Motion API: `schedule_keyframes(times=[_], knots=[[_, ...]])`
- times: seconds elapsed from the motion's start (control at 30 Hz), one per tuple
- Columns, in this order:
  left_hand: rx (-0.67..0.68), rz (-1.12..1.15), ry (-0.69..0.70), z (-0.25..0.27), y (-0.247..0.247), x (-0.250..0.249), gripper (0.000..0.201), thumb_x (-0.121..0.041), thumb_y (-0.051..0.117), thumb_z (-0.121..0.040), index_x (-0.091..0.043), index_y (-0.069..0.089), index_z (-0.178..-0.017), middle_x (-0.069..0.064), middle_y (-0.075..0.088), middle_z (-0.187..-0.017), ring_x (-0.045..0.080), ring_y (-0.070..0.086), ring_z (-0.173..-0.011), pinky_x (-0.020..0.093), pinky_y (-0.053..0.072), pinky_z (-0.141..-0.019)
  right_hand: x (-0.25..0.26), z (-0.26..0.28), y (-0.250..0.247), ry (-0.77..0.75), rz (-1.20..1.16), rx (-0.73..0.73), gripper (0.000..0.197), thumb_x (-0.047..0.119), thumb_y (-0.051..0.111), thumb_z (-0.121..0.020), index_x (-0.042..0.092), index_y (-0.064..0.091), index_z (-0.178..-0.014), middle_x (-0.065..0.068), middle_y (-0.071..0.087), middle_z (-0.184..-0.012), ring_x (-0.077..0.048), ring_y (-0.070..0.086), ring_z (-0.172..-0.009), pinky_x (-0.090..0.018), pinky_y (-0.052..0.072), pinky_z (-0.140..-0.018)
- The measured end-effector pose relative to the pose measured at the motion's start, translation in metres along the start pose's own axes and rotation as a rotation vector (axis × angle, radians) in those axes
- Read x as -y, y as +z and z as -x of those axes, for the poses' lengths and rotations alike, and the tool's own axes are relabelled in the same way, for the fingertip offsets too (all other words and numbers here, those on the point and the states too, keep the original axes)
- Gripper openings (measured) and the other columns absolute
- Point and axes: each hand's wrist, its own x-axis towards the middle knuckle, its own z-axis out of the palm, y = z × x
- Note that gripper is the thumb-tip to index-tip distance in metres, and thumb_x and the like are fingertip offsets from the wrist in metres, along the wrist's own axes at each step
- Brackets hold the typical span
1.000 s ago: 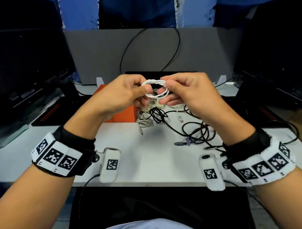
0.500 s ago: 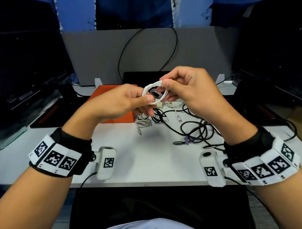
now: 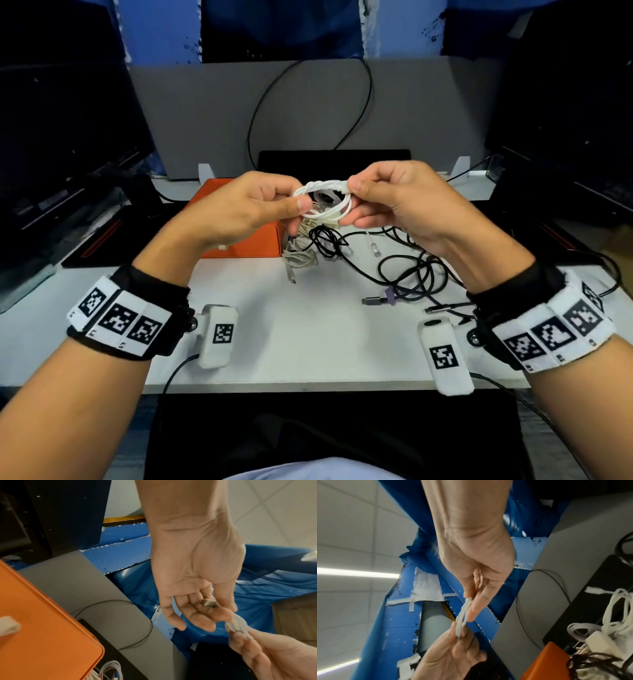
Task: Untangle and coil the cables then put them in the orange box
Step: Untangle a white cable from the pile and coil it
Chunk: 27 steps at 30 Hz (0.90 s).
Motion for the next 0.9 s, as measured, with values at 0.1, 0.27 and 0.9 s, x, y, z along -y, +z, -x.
schedule_keyframes(times=[0.1, 0.27, 0.9], knots=[[0.042, 0.011, -0.078, 0.001, -0.001, 0.003, 0.027, -0.025, 0.062, -0.097, 0.0, 0.071, -0.107, 0.02, 0.074, -0.099, 0.024, 0.07, -0.096, 0.032, 0.054, -0.092, -0.007, -0.003, 0.0, 0.032, 0.084, 0.013, 0.008, 0.011, 0.066, -0.099, 0.004, 0.068, -0.095, -0.01, 0.078, -0.082, -0.02, 0.078, -0.072, -0.023, 0.061, -0.064], [-0.062, 0.076, -0.054, -0.002, 0.001, 0.003, 0.031, -0.026, 0.064, -0.095, -0.009, 0.069, -0.121, 0.011, 0.075, -0.112, 0.02, 0.069, -0.1, 0.032, 0.055, -0.093, -0.011, -0.006, -0.002, 0.031, 0.099, -0.019, 0.014, 0.013, 0.069, -0.097, 0.0, 0.069, -0.102, -0.014, 0.079, -0.086, -0.02, 0.077, -0.072, -0.024, 0.061, -0.065], [-0.295, 0.108, -0.259, -0.082, 0.013, 0.033, 0.005, -0.003, 0.064, -0.098, -0.005, 0.067, -0.101, 0.01, 0.071, -0.088, 0.017, 0.067, -0.073, 0.031, 0.064, -0.073, -0.045, -0.042, -0.034, 0.213, 1.357, 0.426, 0.053, 0.05, 0.059, -0.1, 0.028, 0.052, -0.147, -0.002, 0.057, -0.148, -0.024, 0.053, -0.134, -0.04, 0.042, -0.112]])
